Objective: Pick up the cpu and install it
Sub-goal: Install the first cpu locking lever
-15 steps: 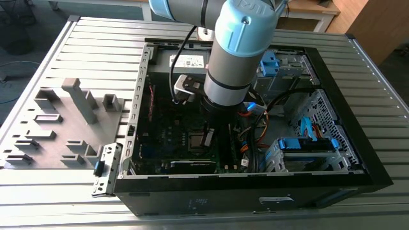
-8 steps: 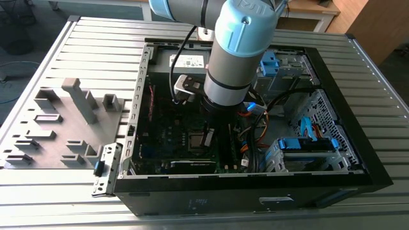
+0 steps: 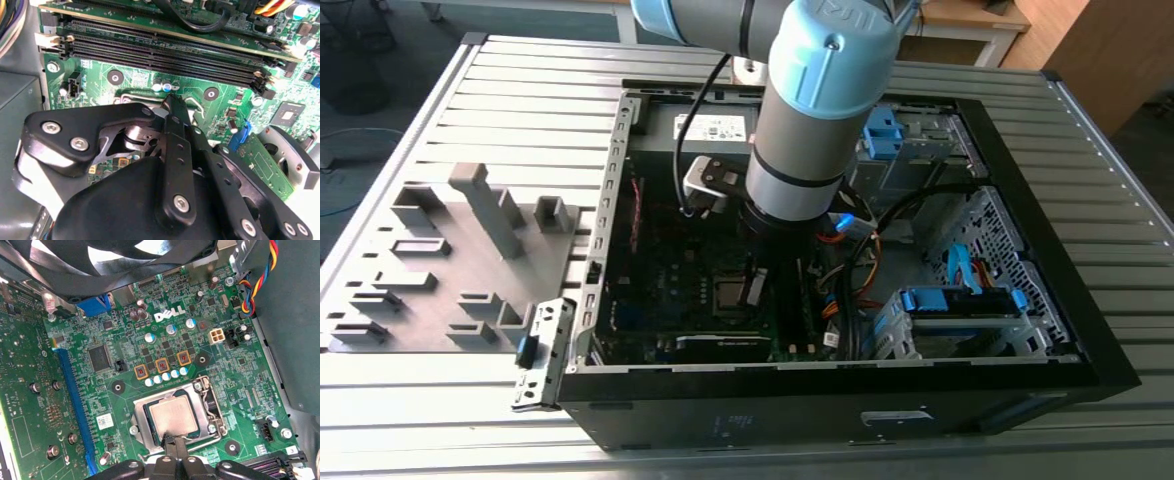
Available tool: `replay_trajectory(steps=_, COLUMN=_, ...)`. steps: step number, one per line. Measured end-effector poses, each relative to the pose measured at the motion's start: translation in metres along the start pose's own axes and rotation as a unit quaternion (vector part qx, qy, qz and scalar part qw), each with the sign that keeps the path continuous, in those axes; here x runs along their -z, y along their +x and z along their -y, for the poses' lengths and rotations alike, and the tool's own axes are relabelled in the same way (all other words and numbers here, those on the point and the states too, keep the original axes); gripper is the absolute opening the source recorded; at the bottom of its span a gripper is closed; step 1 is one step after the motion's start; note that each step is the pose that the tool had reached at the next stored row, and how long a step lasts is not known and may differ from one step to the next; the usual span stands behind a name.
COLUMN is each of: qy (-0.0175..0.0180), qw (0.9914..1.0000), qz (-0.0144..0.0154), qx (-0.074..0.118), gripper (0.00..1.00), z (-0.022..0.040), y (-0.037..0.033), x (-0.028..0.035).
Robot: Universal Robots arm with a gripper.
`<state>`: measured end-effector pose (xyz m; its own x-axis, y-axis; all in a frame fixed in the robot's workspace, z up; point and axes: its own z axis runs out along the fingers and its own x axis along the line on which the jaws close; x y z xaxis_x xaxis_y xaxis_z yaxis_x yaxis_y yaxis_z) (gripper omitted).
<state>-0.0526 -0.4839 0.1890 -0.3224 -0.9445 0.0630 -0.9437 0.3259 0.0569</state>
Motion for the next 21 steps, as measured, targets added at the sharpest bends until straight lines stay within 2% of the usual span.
replay_trajectory(steps=3, qy=0.0000, qw=1.00000, qz=0.0012, qx=0.000, gripper=0.11, z=-0.0002, y=-0.0001, x=0.0040)
replay_trajectory(steps=5, qy=0.0000, qw=1.00000, qz=0.0002, qx=0.000, gripper=0.11, z=-0.0004, y=0.0004, x=0.0072)
replay_trajectory(steps=10, qy=-0.0001, qw=1.00000, qz=0.0001, qx=0.000, gripper=0.11, z=-0.0005, y=0.0005, x=0.0080)
replay_trajectory(steps=11, qy=-0.0027, qw=1.00000, qz=-0.0006, qx=0.000, gripper=0.11, z=-0.0003, y=0.0005, x=0.0080)
replay_trajectory(steps=12, qy=-0.0084, qw=0.99996, qz=-0.0018, qx=0.001, gripper=0.11, z=0.0000, y=0.0004, x=0.0078)
replay_trajectory(steps=14, qy=-0.0223, qw=0.99974, qz=-0.0049, qx=0.001, gripper=0.11, z=0.0005, y=0.0001, x=0.0076)
replay_trajectory(steps=15, qy=-0.0277, qw=0.99959, qz=-0.0065, qx=0.001, gripper=0.11, z=0.0008, y=0.0000, x=0.0076)
replay_trajectory(steps=16, qy=-0.0298, qw=0.99953, qz=-0.0073, qx=0.002, gripper=0.11, z=0.0009, y=0.0001, x=0.0078)
replay_trajectory(steps=21, qy=-0.0336, qw=0.99940, qz=-0.0084, qx=0.002, gripper=0.11, z=0.0018, y=-0.0003, x=0.0077)
